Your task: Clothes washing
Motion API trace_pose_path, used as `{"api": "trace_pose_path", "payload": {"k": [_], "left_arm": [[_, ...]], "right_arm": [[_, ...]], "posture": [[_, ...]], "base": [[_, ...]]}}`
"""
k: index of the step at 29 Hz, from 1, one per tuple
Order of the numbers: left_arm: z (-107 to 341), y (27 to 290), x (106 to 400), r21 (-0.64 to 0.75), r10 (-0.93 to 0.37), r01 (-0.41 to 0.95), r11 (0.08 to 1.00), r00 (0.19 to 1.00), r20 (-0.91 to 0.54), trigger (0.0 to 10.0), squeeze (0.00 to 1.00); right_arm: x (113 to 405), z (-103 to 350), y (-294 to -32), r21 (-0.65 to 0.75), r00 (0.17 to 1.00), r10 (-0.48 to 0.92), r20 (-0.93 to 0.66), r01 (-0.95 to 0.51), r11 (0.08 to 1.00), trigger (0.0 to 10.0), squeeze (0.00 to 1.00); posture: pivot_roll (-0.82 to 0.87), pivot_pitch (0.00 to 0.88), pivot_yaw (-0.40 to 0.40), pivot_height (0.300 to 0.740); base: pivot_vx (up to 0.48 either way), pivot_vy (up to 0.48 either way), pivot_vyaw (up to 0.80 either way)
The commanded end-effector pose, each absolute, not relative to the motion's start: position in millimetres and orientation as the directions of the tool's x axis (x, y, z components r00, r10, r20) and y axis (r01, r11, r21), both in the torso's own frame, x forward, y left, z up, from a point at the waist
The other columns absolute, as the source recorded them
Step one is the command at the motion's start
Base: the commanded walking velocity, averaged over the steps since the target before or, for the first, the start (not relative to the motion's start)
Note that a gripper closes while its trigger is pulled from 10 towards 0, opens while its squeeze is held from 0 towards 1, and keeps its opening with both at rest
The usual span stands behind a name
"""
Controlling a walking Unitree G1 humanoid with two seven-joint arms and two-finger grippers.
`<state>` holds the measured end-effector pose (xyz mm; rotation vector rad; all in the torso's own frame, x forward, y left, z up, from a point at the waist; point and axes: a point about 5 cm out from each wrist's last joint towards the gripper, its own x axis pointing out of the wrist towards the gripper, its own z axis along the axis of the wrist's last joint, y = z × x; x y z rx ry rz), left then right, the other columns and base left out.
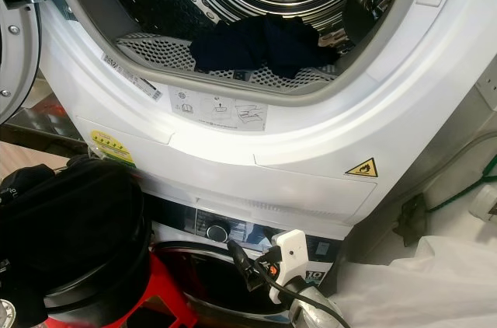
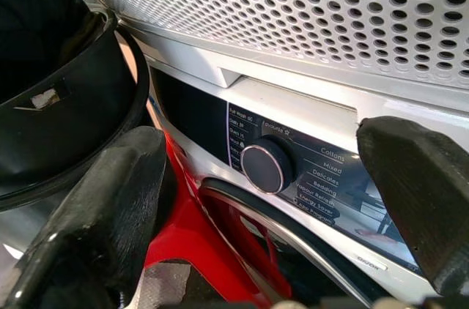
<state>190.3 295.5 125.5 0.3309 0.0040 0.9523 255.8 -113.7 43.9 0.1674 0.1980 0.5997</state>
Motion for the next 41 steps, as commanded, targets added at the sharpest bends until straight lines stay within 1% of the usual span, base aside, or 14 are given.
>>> {"api": "trace_pose_path", "payload": {"k": [1, 7, 10, 14, 16, 18, 21, 24, 26, 27, 29, 34, 37, 41], "left_arm": [[126, 300, 188, 0.297, 0.804, -0.804, 0.515, 0.574, 0.159, 0.0, 0.00], [134, 295, 189, 0.297, 0.783, -0.807, 0.510, 0.579, 0.227, 0.0, 0.00], [144, 287, 186, 0.269, 0.762, -0.824, 0.499, 0.565, 0.317, 0.0, 0.00], [146, 282, 181, 0.224, 0.762, -0.834, 0.504, 0.552, 0.338, 0.0, 0.00], [152, 275, 176, 0.207, 0.753, -0.845, 0.493, 0.534, 0.385, 0.0, 0.00], [161, 268, 172, 0.249, 0.700, -0.842, 0.479, 0.537, 0.471, 0.0, 0.00], [168, 257, 173, 0.298, 0.595, -0.804, 0.514, 0.585, 0.551, 0.0, 0.00], [175, 233, 178, 0.372, 0.410, -0.710, 0.597, 0.669, 0.620, 0.0, 0.00], [181, 219, 179, 0.411, 0.310, -0.669, 0.619, 0.689, 0.655, 0.0, 0.00], [186, 207, 178, 0.453, 0.211, -0.641, 0.620, 0.692, 0.690, 0.0, 0.00], [186, 199, 176, 0.475, 0.158, -0.616, 0.629, 0.699, 0.697, 0.0, 0.00], [186, 191, 171, 0.498, 0.094, -0.587, 0.638, 0.702, 0.706, 0.0, 0.00], [181, 197, 168, 0.478, 0.153, -0.599, 0.642, 0.712, 0.685, 0.0, 0.00], [180, 196, 168, 0.474, 0.160, -0.603, 0.642, 0.710, 0.686, 0.0, 0.00]], "right_arm": [[254, 43, -114, 0.205, 0.803, 0.580, -0.142, -0.549, 0.810, 10.0, 0.00], [253, 43, -113, 0.208, 0.801, 0.582, -0.142, -0.550, 0.809, 10.0, 0.00], [253, 42, -115, 0.206, 0.803, 0.579, -0.143, -0.548, 0.811, 10.0, 0.00], [254, 42, -116, 0.204, 0.804, 0.577, -0.145, -0.546, 0.813, 10.0, 0.00], [254, 42, -117, 0.202, 0.805, 0.574, -0.147, -0.544, 0.814, 10.0, 0.00], [254, 42, -118, 0.202, 0.806, 0.573, -0.147, -0.543, 0.815, 10.0, 0.00], [254, 42, -119, 0.202, 0.806, 0.573, -0.149, -0.543, 0.815, 10.0, 0.00], [256, 41, -120, 0.199, 0.803, 0.576, -0.154, -0.546, 0.814, 10.0, 0.00], [257, 41, -121, 0.196, 0.804, 0.575, -0.153, -0.546, 0.815, 10.0, 0.00], [258, 42, -122, 0.194, 0.806, 0.572, -0.152, -0.543, 0.817, 10.0, 0.00], [259, 42, -124, 0.191, 0.808, 0.569, -0.152, -0.540, 0.819, 10.0, 0.00], [258, 41, -125, 0.190, 0.810, 0.565, -0.156, -0.537, 0.822, 10.0, 0.00], [257, 40, -126, 0.189, 0.812, 0.563, -0.156, -0.534, 0.824, 10.0, 0.00], [257, 40, -126, 0.189, 0.812, 0.562, -0.156, -0.534, 0.824, 10.0, 0.00]], "posture": [[0.02, 0.106, -0.014, 0.740], [0.02, 0.111, -0.013, 0.740], [0.02, 0.114, -0.012, 0.740], [0.02, 0.115, -0.010, 0.740], [0.02, 0.118, -0.012, 0.740], [0.03, 0.118, -0.015, 0.740], [0.03, 0.119, -0.019, 0.740], [0.03, 0.117, -0.018, 0.740], [0.03, 0.115, -0.016, 0.740], [0.03, 0.114, -0.015, 0.740], [0.03, 0.114, -0.014, 0.740], [0.03, 0.116, -0.013, 0.740], [0.03, 0.119, -0.012, 0.740], [0.03, 0.118, -0.013, 0.740]], "base": [[0.000, 0.000, 0.00], [0.000, 0.000, 0.00], [0.000, 0.000, 0.00], [0.000, 0.000, 0.00], [0.000, 0.000, 0.00], [0.000, 0.000, 0.00], [0.000, 0.000, 0.00], [0.000, 0.000, 0.00], [0.000, 0.000, 0.00], [0.000, 0.000, 0.00], [0.000, 0.000, 0.00], [0.000, 0.000, 0.00], [0.000, 0.000, 0.00], [0.000, 0.000, 0.00]]}}
